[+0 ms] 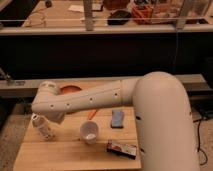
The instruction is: Knock the bottle over
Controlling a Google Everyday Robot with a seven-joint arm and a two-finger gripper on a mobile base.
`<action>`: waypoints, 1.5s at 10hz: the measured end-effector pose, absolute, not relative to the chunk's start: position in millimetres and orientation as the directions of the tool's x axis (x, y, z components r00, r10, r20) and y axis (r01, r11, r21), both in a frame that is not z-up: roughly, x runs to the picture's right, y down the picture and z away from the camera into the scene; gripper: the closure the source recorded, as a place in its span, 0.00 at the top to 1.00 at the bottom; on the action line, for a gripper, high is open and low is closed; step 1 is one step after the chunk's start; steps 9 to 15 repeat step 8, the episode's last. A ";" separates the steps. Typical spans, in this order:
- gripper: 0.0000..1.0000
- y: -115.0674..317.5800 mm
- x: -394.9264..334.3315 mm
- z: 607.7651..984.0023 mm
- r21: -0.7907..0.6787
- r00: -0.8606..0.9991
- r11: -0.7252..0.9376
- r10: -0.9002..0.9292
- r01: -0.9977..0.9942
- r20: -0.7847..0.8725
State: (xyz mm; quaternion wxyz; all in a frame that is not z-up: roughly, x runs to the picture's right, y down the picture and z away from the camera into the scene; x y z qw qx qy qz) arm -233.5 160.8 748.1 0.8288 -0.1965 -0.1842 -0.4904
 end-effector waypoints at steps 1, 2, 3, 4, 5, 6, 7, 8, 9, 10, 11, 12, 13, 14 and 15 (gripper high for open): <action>0.00 164.0 -240.0 744.4 -0.145 0.434 0.423 -0.744 0.894 0.508; 0.00 164.1 -249.9 743.9 -0.145 0.416 0.401 -0.750 0.904 0.515; 0.00 163.2 -265.0 744.3 -0.143 0.395 0.379 -0.756 0.914 0.522; 0.00 163.8 -279.2 743.5 -0.142 0.368 0.349 -0.764 0.927 0.530; 0.00 163.0 -288.2 743.4 -0.136 0.347 0.327 -0.767 0.935 0.541; 0.00 162.5 -289.8 743.1 -0.136 0.346 0.326 -0.767 0.935 0.540; 0.00 163.0 -287.4 742.2 -0.136 0.360 0.342 -0.766 0.930 0.533; 0.00 161.1 -280.0 744.2 -0.107 0.368 0.370 -0.768 0.923 0.523; 0.00 161.1 -280.0 744.2 -0.107 0.368 0.370 -0.768 0.923 0.523; 0.00 161.1 -280.0 744.2 -0.107 0.368 0.370 -0.768 0.923 0.523; 0.00 161.1 -280.0 744.2 -0.107 0.368 0.370 -0.768 0.923 0.523; 0.00 161.1 -280.0 744.2 -0.107 0.368 0.370 -0.768 0.923 0.523; 0.00 161.1 -280.0 744.2 -0.107 0.368 0.370 -0.768 0.923 0.523; 0.00 161.1 -280.0 744.2 -0.107 0.368 0.370 -0.768 0.923 0.523; 0.00 161.1 -280.0 744.2 -0.107 0.368 0.370 -0.768 0.923 0.523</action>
